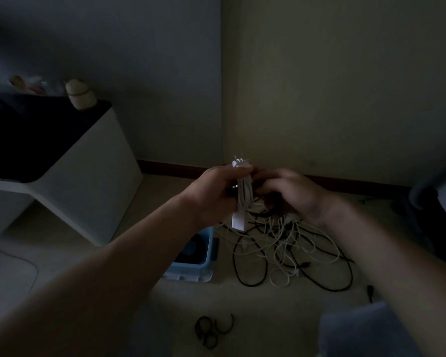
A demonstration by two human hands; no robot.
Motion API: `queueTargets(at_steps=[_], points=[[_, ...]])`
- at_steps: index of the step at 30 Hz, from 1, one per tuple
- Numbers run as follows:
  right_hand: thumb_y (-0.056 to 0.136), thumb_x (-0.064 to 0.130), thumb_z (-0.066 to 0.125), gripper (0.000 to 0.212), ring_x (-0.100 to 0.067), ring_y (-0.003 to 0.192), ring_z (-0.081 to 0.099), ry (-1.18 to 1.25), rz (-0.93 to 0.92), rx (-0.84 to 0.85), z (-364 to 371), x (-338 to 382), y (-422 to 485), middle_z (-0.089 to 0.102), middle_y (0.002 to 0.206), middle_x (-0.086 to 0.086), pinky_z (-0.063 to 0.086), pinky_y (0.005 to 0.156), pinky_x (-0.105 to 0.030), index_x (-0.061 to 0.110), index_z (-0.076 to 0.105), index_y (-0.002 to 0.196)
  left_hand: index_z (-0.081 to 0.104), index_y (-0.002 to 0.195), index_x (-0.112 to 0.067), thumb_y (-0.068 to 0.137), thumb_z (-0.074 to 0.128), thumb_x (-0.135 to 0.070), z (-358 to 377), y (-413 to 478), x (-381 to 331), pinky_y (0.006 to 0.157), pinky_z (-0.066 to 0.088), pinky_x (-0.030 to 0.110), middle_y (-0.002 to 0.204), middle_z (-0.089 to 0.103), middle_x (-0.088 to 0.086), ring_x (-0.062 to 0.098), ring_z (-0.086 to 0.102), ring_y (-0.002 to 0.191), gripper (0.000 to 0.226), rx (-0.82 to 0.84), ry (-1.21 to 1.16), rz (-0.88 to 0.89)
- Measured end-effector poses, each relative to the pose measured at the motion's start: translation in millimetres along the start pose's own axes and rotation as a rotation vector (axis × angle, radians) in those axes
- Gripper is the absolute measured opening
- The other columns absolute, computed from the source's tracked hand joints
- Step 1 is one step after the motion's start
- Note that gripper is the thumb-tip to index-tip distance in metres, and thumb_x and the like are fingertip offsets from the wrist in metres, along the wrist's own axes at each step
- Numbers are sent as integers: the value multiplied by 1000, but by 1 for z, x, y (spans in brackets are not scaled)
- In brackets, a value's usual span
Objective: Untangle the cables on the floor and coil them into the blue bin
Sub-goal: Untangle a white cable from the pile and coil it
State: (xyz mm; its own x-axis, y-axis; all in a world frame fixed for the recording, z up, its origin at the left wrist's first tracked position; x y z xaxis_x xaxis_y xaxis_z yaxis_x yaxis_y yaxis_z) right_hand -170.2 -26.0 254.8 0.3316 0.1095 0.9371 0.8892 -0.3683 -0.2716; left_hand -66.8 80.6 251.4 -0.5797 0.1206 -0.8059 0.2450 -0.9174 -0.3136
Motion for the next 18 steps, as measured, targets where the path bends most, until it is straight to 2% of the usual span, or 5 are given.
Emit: queueTargets(at_steps=[4, 7, 9, 11, 18], points=[[89, 11, 54, 22, -13, 64, 58, 73, 62, 32, 3, -3, 2, 64, 76, 1, 47, 56, -27, 21, 74, 88, 61, 112, 3, 101, 38, -16, -1, 4, 4, 76, 58, 30, 96, 71, 13, 19, 70, 84, 32, 26, -21, -37], [86, 17, 66, 14, -11, 68, 55, 60, 62, 56, 7, -8, 6, 63, 76, 5, 47, 64, -32, 26, 74, 93, 67, 98, -2, 105, 32, -17, -2, 5, 8, 69, 59, 29, 88, 73, 11, 19, 72, 78, 39, 10, -35, -48], [78, 26, 77, 23, -12, 75, 58, 31, 46, 74, 8, -10, 7, 66, 83, 4, 46, 67, -34, 27, 74, 101, 70, 93, -2, 105, 34, -19, -2, 4, 7, 70, 59, 31, 90, 72, 13, 21, 72, 79, 41, -13, -56, -47], [68, 32, 85, 37, -13, 79, 62, -3, 8, 46, 12, -10, 7, 69, 91, 3, 47, 65, -34, 27, 74, 102, 66, 108, 5, 104, 41, -21, -3, 3, 6, 79, 60, 35, 102, 69, 18, 25, 70, 91, 36, -63, -78, -42], [68, 19, 89, 19, -5, 65, 63, 22, -108, -48, 26, -6, 9, 66, 86, 3, 46, 54, -23, 23, 76, 81, 56, 127, 7, 103, 42, -23, 2, -1, 6, 83, 57, 35, 111, 65, 20, 25, 69, 93, 41, -154, -145, -53]])
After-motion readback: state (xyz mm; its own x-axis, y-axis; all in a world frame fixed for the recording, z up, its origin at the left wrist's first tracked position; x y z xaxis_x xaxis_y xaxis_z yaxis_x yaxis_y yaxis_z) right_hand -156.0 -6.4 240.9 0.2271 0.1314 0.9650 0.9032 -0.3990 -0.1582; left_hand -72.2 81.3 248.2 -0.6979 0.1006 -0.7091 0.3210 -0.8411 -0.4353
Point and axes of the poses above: each hand's wrist, its own y-axis towards the middle knuckle, its own z-axis out of the palm, x = y × z, the point moved 3 cm from there along y, towards the middle knuckle
